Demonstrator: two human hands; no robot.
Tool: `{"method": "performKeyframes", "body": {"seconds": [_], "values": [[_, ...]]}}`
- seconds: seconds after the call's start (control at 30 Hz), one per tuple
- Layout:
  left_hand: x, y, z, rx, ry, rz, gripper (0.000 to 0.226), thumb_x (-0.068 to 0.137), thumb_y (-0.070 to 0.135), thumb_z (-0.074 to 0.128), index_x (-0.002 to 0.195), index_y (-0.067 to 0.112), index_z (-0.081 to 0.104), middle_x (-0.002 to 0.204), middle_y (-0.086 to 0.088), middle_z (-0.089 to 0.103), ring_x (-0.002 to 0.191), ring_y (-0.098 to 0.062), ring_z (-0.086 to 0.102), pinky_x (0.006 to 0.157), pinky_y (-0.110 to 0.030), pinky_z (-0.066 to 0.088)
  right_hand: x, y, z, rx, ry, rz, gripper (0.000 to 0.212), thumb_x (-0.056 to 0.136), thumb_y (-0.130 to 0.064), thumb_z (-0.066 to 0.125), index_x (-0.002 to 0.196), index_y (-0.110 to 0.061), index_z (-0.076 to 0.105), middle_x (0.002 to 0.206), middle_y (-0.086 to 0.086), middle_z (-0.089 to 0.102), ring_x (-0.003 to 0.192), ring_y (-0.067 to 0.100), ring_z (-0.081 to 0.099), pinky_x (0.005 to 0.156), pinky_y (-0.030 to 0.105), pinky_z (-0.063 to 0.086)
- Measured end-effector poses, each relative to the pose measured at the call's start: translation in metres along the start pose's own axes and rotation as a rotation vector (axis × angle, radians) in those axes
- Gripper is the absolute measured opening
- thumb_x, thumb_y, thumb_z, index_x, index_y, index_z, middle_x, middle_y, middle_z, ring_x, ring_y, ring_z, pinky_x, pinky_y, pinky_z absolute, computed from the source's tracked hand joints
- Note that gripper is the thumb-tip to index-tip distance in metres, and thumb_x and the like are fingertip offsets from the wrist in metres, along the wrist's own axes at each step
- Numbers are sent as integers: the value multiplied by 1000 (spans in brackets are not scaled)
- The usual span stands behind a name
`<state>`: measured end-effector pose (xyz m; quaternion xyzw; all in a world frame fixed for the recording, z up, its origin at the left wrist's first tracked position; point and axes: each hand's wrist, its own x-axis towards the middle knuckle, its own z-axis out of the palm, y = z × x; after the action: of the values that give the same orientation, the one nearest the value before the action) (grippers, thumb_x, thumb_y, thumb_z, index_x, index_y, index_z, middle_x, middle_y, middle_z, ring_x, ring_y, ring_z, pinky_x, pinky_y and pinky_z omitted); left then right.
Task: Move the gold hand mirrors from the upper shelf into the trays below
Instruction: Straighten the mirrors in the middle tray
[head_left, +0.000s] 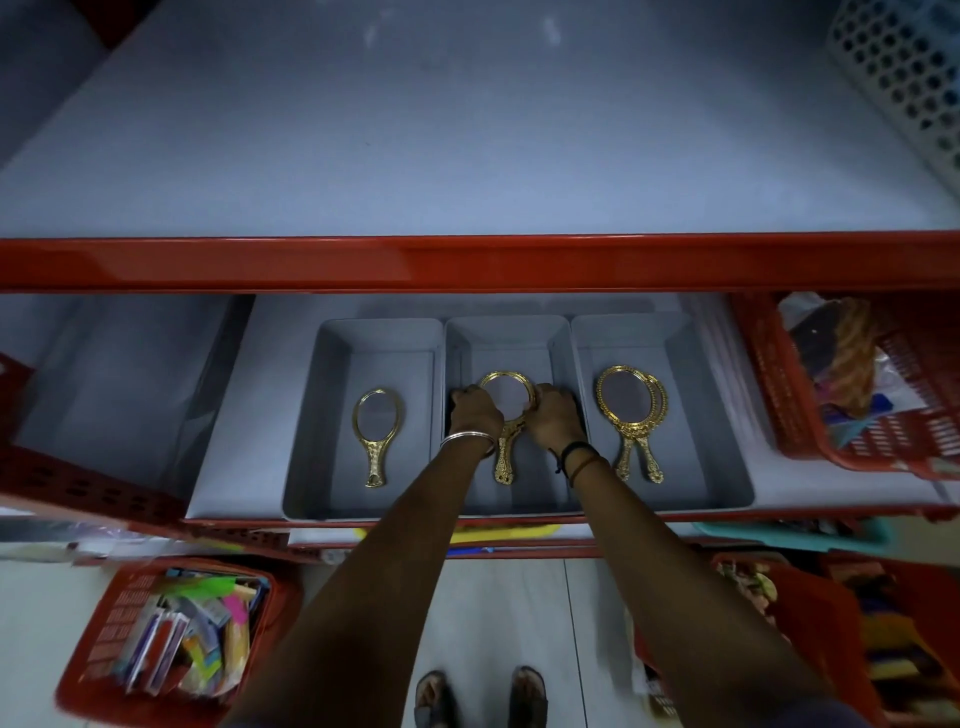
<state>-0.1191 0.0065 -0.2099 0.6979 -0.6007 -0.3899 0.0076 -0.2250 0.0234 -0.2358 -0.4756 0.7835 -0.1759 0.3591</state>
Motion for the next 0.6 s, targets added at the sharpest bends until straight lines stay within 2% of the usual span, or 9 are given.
{"method": "performKeyframes", "body": {"seconds": [0.3,0.47,0.6], "values": [[-1,1,7,11,55,-13,44,92,-1,45,136,-7,39,140,-25,35,120,-36,53,100,-35,45,1,3,4,-67,66,-45,32,90,1,44,119,0,57,124,24,55,109,37,57,90,34,49],[-2,-1,11,-3,71,-18,44,90,-2,48,133,-7,42,137,-25,39,118,-34,53,97,-34,47,5,5,6,-37,65,-43,28,88,3,44,109,1,62,116,24,61,101,35,61,82,31,49],[-3,-3,15,-9,77,-13,42,90,-1,49,131,-8,43,135,-25,44,121,-31,48,97,-32,46,5,6,7,-19,79,-47,34,88,7,39,114,0,61,118,22,61,106,34,60,89,33,50]]}}
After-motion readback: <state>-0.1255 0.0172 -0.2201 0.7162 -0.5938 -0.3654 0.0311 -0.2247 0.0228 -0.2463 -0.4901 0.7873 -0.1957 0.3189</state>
